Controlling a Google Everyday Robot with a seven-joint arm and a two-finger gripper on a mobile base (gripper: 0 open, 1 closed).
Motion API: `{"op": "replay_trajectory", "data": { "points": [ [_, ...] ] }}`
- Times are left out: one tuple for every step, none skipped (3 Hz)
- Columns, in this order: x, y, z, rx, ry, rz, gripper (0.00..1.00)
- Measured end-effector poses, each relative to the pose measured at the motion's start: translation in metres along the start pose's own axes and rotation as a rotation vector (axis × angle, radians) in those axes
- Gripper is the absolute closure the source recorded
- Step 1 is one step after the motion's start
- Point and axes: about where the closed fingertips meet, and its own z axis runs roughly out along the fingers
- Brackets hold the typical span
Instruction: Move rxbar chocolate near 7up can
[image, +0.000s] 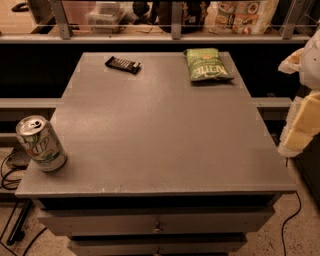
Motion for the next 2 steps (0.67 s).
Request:
{"op": "replay_trajectory", "data": {
  "points": [
    [-0.0011,-0.0015,-0.002,0.009,-0.011,0.003,0.0],
    [-0.0093,-0.0111,-0.0017,0.037,-0.114,0.026,0.0]
  ]
}}
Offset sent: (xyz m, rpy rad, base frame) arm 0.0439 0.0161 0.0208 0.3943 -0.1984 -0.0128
